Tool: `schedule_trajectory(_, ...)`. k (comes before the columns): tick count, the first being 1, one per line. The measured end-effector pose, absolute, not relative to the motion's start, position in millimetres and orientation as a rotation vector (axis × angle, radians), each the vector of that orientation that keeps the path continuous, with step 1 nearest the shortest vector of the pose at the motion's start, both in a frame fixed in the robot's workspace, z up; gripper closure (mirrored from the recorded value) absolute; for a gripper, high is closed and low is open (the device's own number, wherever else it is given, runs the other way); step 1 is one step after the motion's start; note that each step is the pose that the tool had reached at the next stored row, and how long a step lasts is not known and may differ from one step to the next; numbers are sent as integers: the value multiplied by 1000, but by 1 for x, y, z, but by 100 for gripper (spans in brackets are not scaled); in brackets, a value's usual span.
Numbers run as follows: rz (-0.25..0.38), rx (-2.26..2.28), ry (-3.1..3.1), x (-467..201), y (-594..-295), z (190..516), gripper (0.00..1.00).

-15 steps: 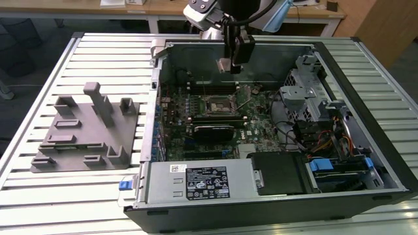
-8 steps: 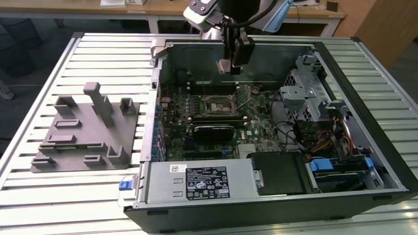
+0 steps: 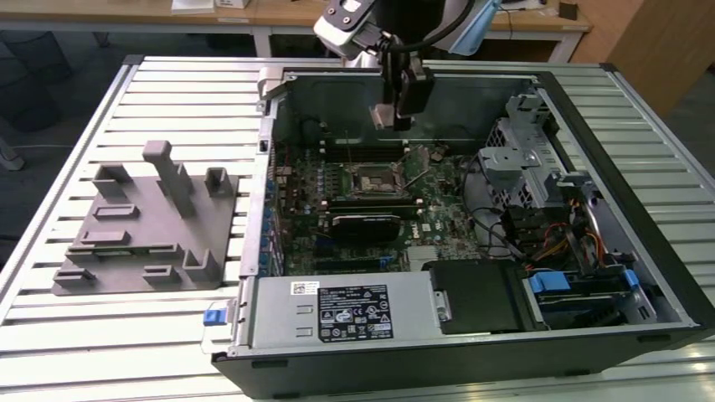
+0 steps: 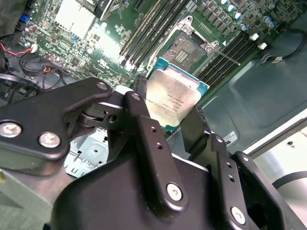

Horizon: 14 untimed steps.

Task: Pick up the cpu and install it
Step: 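Place the cpu into insertion slot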

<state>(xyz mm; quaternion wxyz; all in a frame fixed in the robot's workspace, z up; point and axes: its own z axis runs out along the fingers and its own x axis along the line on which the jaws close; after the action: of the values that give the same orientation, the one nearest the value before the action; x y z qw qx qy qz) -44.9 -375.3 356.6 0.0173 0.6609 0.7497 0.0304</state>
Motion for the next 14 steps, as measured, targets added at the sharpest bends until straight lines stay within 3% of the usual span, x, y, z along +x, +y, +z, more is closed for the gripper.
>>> schedule_trajectory(14, 95, 2054, 2330, -45, -375, 347, 47)
